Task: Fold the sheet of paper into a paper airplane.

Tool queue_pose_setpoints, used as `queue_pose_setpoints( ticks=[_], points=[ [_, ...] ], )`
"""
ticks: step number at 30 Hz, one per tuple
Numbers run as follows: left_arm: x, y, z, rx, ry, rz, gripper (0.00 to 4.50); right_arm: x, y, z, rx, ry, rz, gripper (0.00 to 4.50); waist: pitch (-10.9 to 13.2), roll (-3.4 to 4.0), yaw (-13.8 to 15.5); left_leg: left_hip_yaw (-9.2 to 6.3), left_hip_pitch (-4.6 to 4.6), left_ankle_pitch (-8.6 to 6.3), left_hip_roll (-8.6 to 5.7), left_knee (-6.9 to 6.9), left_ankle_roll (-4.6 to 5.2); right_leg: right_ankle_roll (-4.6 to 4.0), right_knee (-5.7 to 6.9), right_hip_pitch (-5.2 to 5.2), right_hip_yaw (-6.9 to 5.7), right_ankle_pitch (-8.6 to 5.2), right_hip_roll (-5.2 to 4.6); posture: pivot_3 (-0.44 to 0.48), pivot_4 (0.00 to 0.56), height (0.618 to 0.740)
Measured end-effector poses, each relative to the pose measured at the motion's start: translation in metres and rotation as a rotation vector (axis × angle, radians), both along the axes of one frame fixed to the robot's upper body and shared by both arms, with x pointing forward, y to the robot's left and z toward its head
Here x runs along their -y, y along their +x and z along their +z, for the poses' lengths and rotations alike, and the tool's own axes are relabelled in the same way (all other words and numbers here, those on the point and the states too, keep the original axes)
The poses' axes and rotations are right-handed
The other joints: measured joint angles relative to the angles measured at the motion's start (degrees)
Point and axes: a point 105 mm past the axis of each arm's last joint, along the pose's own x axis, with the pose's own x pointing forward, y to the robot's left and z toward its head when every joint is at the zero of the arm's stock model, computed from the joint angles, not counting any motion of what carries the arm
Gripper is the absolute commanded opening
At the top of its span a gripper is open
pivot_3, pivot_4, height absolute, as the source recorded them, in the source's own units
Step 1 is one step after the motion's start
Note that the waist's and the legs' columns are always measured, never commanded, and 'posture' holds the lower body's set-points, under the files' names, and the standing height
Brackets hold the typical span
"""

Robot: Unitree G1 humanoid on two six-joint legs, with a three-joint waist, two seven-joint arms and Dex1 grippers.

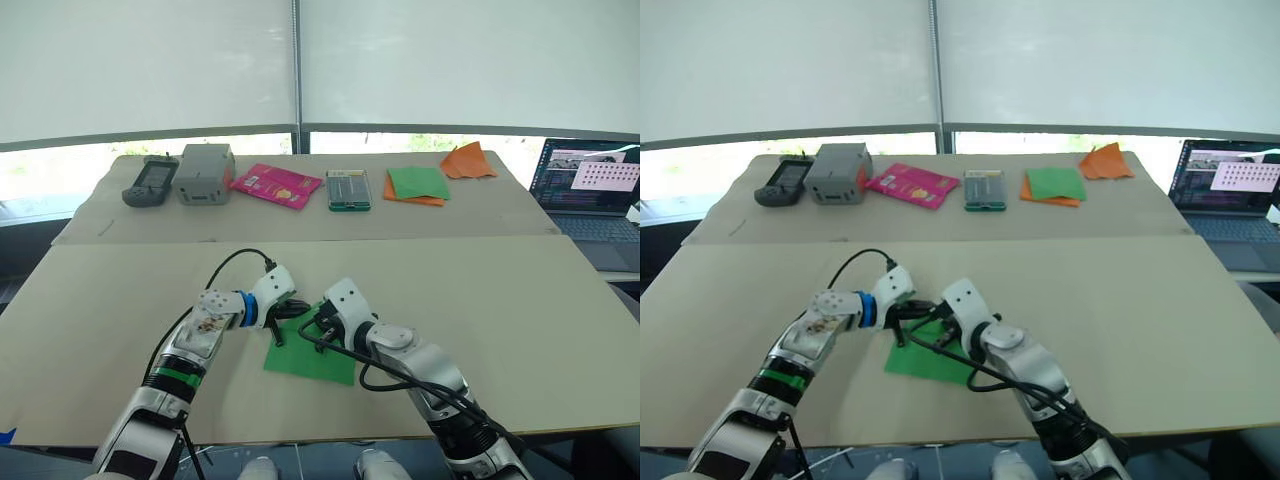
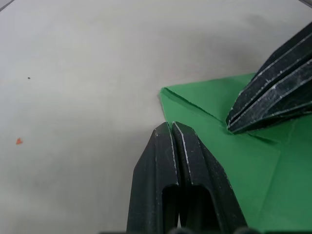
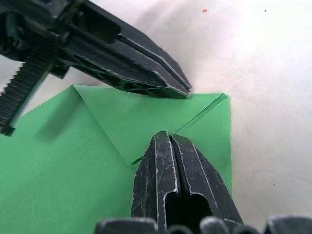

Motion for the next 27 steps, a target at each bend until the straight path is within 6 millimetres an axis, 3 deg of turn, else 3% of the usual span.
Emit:
queue_pose_setpoints(
  ticks=[27],
  points=[
    [-0.045,-0.034,-0.007,-0.018,0.060,0.042,0.08,-0.002,0.000,-0.001,-0.007,-0.002,0.009,0.00,-0.05,0.13,-0.08,0.04,0.20,-0.02,0.04,-0.16,-0.02,-0.18,0.00,-0.02,0.02,-0.10,-0.02,0.000,0.150,0.740]
  ],
)
